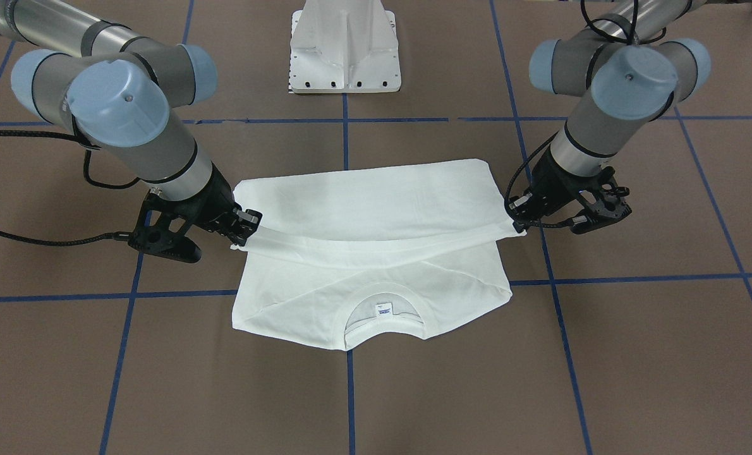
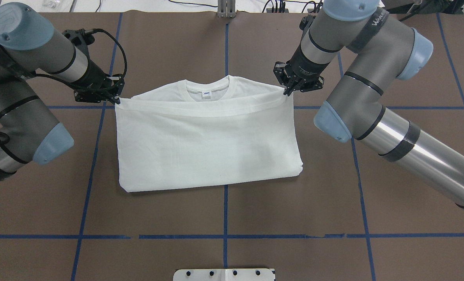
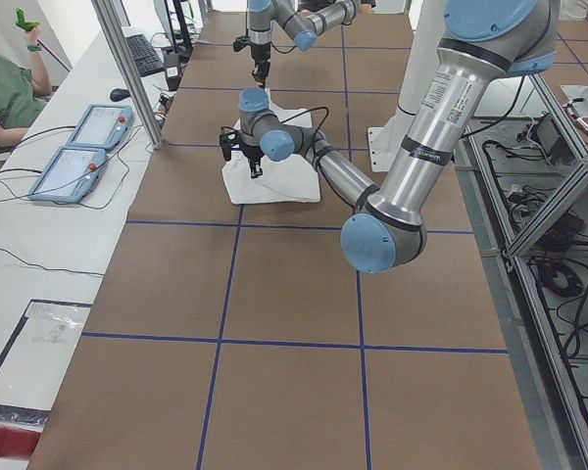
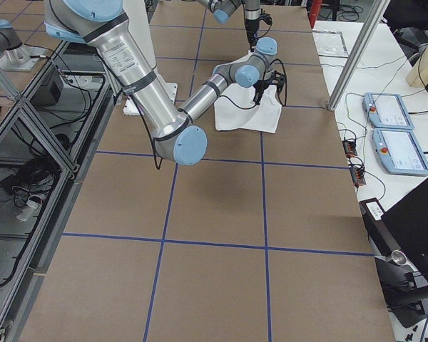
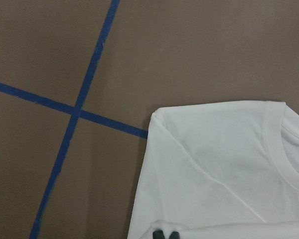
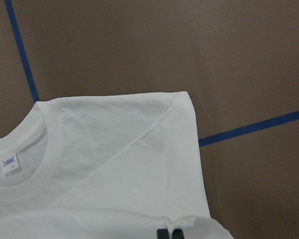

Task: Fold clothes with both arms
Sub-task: 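Lay the hem near the collar with both grippers, then open both grippers and raise them away from the folded shirt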

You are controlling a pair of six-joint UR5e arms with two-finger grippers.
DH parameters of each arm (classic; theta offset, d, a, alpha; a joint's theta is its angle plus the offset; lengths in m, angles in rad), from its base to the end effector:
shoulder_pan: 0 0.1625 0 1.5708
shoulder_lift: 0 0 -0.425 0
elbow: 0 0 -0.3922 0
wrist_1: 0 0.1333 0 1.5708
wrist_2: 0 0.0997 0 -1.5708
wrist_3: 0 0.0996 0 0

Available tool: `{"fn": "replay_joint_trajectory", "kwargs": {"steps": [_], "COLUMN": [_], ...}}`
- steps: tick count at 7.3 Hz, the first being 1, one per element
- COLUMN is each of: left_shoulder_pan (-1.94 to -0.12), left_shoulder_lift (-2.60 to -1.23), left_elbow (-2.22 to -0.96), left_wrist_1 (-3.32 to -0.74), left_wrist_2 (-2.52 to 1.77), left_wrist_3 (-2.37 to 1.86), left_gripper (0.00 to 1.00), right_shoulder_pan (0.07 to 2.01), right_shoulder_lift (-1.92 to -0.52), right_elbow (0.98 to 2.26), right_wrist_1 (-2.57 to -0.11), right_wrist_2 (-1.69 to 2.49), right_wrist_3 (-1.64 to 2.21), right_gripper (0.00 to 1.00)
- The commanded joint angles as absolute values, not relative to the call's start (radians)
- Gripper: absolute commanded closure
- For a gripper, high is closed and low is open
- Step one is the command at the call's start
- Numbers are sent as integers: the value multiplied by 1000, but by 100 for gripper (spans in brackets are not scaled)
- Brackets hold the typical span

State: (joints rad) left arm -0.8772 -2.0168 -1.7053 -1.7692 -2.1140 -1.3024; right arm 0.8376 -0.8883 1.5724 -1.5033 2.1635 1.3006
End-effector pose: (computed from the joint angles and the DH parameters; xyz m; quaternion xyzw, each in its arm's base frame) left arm 0.3476 -0.5461 0.3215 -0.0103 0.4419 -0.1699 0.8808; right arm -0.4116 -0.5730 0.2367 -0.0464 -0.4414 0.1461 0.8841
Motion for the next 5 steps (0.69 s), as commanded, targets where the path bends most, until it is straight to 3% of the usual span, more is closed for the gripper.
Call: {"fn": "replay_joint_trajectory", "kwargs": {"steps": [1,5], "left_shoulder_pan": [-891,-891], "left_shoulder_lift": [-2055,-2103], "left_elbow": [-1611,-1474], "left_wrist_1": [-1821,-1899], "left_wrist_2": [-2108,-2069], "left_wrist_3": [-1302,-1305], "left_gripper": [100,100], "right_shoulder_pan": [857,870], "right_shoulder_lift": [-856,-792], "right_elbow": [1439,1269], "right_wrist_1": [-1396,-1321], "right_wrist_2": [2163,2143], "right_wrist_3": [1296,1290], "right_gripper": [100,100]}}
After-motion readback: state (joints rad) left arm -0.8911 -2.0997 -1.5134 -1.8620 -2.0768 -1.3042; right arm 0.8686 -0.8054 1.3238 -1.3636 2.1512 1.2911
